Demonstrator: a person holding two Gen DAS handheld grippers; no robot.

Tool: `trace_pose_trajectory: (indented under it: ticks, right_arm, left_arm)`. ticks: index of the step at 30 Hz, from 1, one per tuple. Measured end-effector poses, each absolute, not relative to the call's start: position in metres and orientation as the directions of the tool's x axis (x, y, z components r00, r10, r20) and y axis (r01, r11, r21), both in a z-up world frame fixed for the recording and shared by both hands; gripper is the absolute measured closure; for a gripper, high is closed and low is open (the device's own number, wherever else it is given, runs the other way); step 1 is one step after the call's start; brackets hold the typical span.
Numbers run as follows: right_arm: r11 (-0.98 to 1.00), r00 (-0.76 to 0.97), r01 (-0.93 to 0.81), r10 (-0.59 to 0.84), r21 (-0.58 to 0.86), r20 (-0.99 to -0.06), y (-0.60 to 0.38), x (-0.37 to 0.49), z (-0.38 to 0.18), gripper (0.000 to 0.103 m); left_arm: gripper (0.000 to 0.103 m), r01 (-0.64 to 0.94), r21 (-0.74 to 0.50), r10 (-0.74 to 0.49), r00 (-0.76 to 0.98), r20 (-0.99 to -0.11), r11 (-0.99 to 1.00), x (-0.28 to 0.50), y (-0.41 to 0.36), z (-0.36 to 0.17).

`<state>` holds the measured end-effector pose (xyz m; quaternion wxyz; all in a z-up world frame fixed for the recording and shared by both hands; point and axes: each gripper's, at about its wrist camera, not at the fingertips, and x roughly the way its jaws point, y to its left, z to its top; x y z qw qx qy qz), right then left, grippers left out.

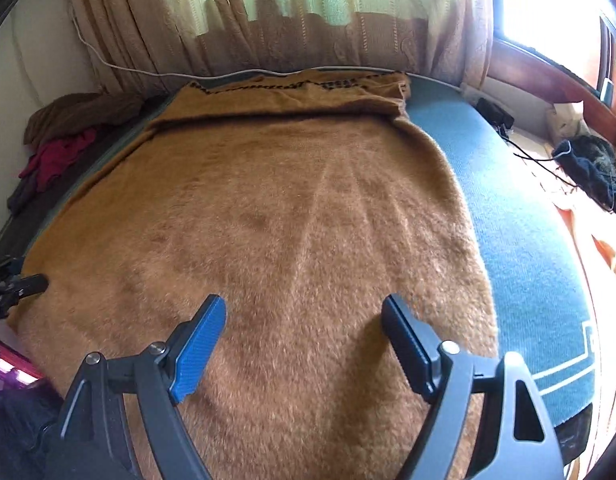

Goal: Fold clothes

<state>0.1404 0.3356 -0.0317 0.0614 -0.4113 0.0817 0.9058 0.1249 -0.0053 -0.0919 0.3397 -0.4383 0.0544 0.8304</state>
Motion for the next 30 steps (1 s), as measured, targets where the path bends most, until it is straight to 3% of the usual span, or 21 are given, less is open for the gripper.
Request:
trace_pose_trajectory:
  ticks: [4,9,10,12,14,19,20,22,24,25,27,30]
  right_arm:
    - [-0.97,-0.647,-0.226,0.078,0.093,-0.758,0.351,0.165,-0.027,0.02]
    - [-0.958,-0.611,-0.273,0.101,0.09,-0.785,0.365,0.192,-0.029,0.02]
    - [-0.958,-0.605,-0.272,0.095,0.093,-0.791,0.366,0.195,-0.031,0.021]
    - [-0.962,-0.595,-0.266,0.114,0.061,-0.796,0.361,0.197,-0.031,0.021]
    - [-0.965,-0.586,-0.26,0.141,0.021,-0.798,0.356,0.198,-0.032,0.022]
    - [-0.95,-0.559,-0.312,0.167,0.019,-0.812,0.366,0.199,-0.036,0.023]
    - [-0.948,-0.557,-0.316,0.162,0.028,-0.815,0.368,0.199,-0.037,0.024]
    - [-0.951,-0.561,-0.305,0.138,0.049,-0.816,0.367,0.198,-0.036,0.033]
    - [-0.959,-0.567,-0.271,0.09,0.082,-0.819,0.363,0.196,-0.036,0.045]
    - [-0.962,-0.569,-0.253,0.066,0.098,-0.819,0.361,0.194,-0.036,0.059]
    - [-0.967,-0.573,-0.218,0.018,0.131,-0.82,0.358,0.191,-0.035,0.073]
    - [-0.97,-0.574,-0.166,-0.054,0.18,-0.817,0.352,0.187,-0.034,0.076]
  left_arm:
    - [0.069,-0.591,-0.273,0.551,-0.359,-0.754,-0.759,0.12,-0.013,-0.091]
    - [0.067,-0.588,-0.18,0.47,-0.387,-0.793,-0.789,0.122,-0.006,-0.089]
    - [0.064,-0.579,-0.151,0.443,-0.405,-0.8,-0.801,0.122,-0.005,-0.09]
    - [0.036,-0.557,-0.091,0.388,-0.442,-0.809,-0.825,0.123,-0.004,-0.09]
    - [0.032,-0.541,-0.06,0.355,-0.461,-0.813,-0.839,0.123,-0.005,-0.093]
    - [0.032,-0.572,-0.147,0.438,-0.413,-0.799,-0.807,0.121,-0.004,-0.093]
    - [0.033,-0.587,-0.168,0.459,-0.392,-0.797,-0.792,0.121,-0.001,-0.092]
    - [0.049,-0.613,-0.208,0.499,-0.353,-0.792,-0.763,0.121,0.004,-0.091]
    - [0.077,-0.614,-0.233,0.516,-0.335,-0.788,-0.754,0.117,0.007,-0.091]
    - [0.08,-0.614,-0.246,0.525,-0.326,-0.786,-0.75,0.115,0.008,-0.091]
    - [0.087,-0.603,-0.27,0.536,-0.317,-0.782,-0.751,0.11,0.006,-0.092]
    - [0.087,-0.601,-0.288,0.547,-0.304,-0.78,-0.745,0.107,0.002,-0.092]
